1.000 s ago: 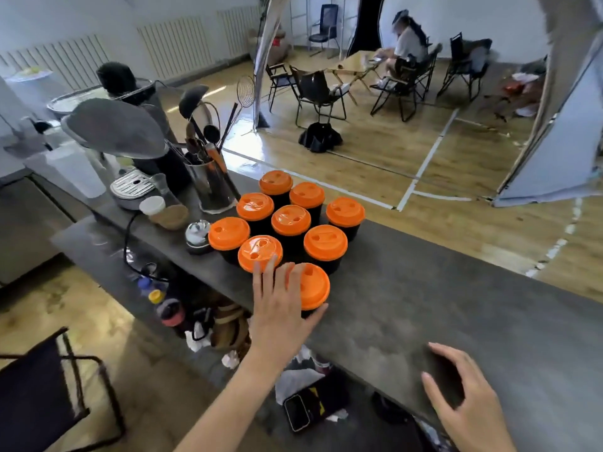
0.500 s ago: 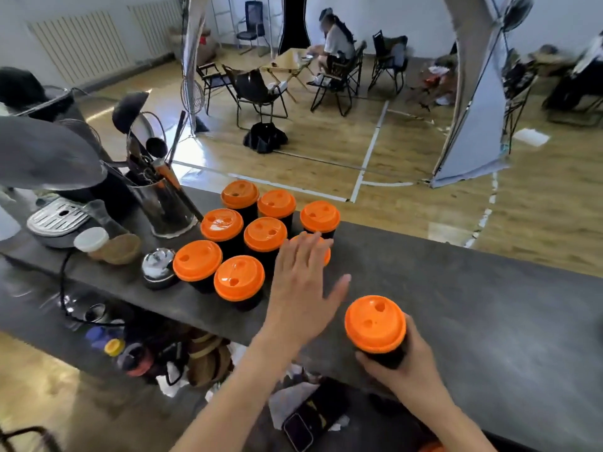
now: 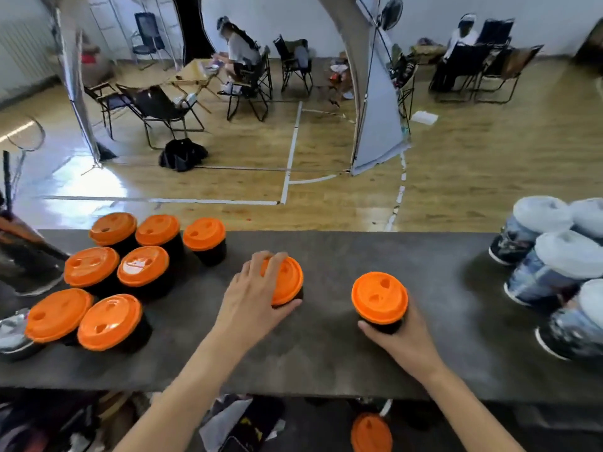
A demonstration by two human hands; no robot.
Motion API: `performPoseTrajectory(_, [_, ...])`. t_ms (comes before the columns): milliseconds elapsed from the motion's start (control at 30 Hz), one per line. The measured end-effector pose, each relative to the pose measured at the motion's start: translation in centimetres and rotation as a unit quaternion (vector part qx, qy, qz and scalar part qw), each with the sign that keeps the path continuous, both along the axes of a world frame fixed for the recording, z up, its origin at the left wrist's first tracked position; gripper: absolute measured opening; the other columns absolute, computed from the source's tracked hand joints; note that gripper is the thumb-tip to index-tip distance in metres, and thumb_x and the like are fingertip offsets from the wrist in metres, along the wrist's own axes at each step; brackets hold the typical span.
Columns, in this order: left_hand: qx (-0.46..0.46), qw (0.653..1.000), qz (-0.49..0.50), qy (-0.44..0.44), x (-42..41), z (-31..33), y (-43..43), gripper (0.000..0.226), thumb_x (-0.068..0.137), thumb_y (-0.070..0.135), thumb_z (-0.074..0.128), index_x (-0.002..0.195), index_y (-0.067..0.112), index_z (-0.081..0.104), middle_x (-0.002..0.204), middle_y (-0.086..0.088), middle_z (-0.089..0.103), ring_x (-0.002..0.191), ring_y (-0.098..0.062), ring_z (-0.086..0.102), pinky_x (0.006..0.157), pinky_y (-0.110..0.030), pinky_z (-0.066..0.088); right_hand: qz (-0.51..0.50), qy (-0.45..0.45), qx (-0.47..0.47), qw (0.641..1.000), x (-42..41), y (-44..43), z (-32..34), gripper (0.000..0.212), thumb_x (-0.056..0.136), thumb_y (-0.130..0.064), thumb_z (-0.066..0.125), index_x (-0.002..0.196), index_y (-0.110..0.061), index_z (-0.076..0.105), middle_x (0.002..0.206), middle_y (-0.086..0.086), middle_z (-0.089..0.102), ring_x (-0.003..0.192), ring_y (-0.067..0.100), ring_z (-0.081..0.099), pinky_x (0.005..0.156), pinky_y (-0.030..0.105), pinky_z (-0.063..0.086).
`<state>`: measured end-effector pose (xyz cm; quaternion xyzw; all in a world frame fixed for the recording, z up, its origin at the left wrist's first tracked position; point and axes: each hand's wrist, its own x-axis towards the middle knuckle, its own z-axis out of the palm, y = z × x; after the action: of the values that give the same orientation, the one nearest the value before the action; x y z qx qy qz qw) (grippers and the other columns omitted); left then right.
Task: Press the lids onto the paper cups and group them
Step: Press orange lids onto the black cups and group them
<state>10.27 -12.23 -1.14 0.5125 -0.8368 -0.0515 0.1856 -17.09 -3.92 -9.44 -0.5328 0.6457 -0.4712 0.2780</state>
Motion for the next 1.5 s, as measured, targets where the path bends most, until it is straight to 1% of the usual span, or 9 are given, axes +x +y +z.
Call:
performPoseTrajectory(300, [0.055,0.998,-0.007,-0.01,-7.4,-2.3,-0.1,0.094,0.085,0.053,0.076,0.161,0.025,0.029,0.159,-0.007,0.034,0.143,-0.031,0.04,0.112,-0.046,0.04,0.062,0.024,0.012,0.998,-6.7,-0.3,0.0,0.07,0.067,-0.026,0.099,0.122,-0.029,0.056,0.119,-0.005,0.062,0.113,-0.004,0.058,0.095,0.015,0.044])
performPoseTrajectory(400, [-0.046,0.999,-0.013,0.015,-8.1,-1.6,1.3,0.083,0.089,0.05,0.074,0.156,0.015,0.04,0.163,-0.013,0.034,0.154,-0.034,0.027,0.126,-0.05,0.021,0.078,0.022,0.005,0.997,-6.8,-0.5,-0.3,0.074,0.065,-0.041,0.096,0.125,-0.04,0.051,0.125,-0.012,0.062,0.118,-0.004,0.056,0.102,0.026,0.046])
performPoseTrajectory(500, [-0.131,0.967,-0.132,0.176,-10.4,-1.8,4.2,0.045,0.102,0.026,0.06,0.144,0.011,0.053,0.156,-0.007,0.047,0.149,-0.027,0.041,0.122,-0.041,0.03,0.083,0.038,0.005,0.996,-6.5,-0.5,-0.2,0.093,0.055,-0.07,0.09,0.132,-0.062,0.038,0.133,-0.035,0.053,0.127,-0.01,0.049,0.104,0.011,0.038])
performPoseTrajectory(733, [0.206,0.878,-0.014,0.433,-18.0,-4.9,5.2,0.042,0.109,0.034,0.041,0.147,0.017,0.051,0.142,0.011,0.059,0.136,-0.003,0.051,0.113,-0.024,0.041,0.089,0.01,-0.032,0.995,-6.9,-0.4,-0.7,0.086,0.066,-0.05,0.091,0.134,-0.056,0.04,0.132,-0.028,0.058,0.125,0.003,0.059,0.1,0.029,0.051])
performPoseTrajectory(867, [0.296,0.783,0.036,0.546,-20.2,-6.4,4.6,0.039,0.108,0.04,0.036,0.128,0.023,0.065,0.121,0.01,0.072,0.119,-0.006,0.065,0.098,-0.019,0.048,0.09,0.007,-0.031,0.995,-6.8,-0.3,-1.0,0.09,0.066,-0.044,0.092,0.136,-0.056,0.036,0.132,-0.033,0.054,0.125,-0.001,0.056,0.1,0.016,0.046])
performPoseTrajectory(1000, [0.266,0.789,0.029,0.553,-20.7,-6.8,4.5,0.038,0.107,0.034,0.036,0.123,0.019,0.066,0.117,0.007,0.073,0.114,-0.011,0.067,0.093,-0.017,0.049,0.072,-0.008,-0.028,0.997,-6.8,-0.6,-1.0,0.08,0.064,-0.061,0.09,0.128,-0.048,0.043,0.122,-0.03,0.055,0.116,-0.004,0.058,0.091,0.007,0.043])
performPoseTrajectory(1233, [0.27,0.8,-0.013,0.536,-20.2,-6.4,3.6,0.042,0.102,0.015,0.035,0.132,0.023,0.062,0.128,0.011,0.069,0.126,-0.011,0.061,0.103,-0.019,0.044,0.079,-0.021,-0.029,0.996,-7.1,-0.6,-1.7,0.099,0.063,-0.034,0.097,0.137,-0.055,0.034,0.132,-0.033,0.054,0.124,-0.007,0.056,0.098,0.006,0.042])
performPoseTrajectory(1400, [0.277,0.795,0.002,0.539,-21.1,-5.9,2.7,0.036,0.104,0.02,0.038,0.126,0.023,0.066,0.118,0.007,0.072,0.116,-0.01,0.065,0.097,-0.018,0.047,0.068,-0.035,-0.032,0.997,-6.7,-0.7,-0.6,0.085,0.062,-0.065,0.091,0.13,-0.045,0.044,0.123,-0.026,0.057,0.118,-0.002,0.059,0.092,0.008,0.045])
performPoseTrajectory(1500, [0.259,0.824,-0.009,0.504,-20.4,-6.1,2.5,0.033,0.106,0.023,0.038,0.127,0.023,0.064,0.122,0.002,0.068,0.12,-0.012,0.062,0.1,-0.021,0.045,0.06,-0.039,-0.036,0.997,-7.0,-0.7,-0.9,0.086,0.061,-0.046,0.095,0.132,-0.041,0.046,0.125,-0.024,0.059,0.119,0.0,0.06,0.095,0.012,0.046])
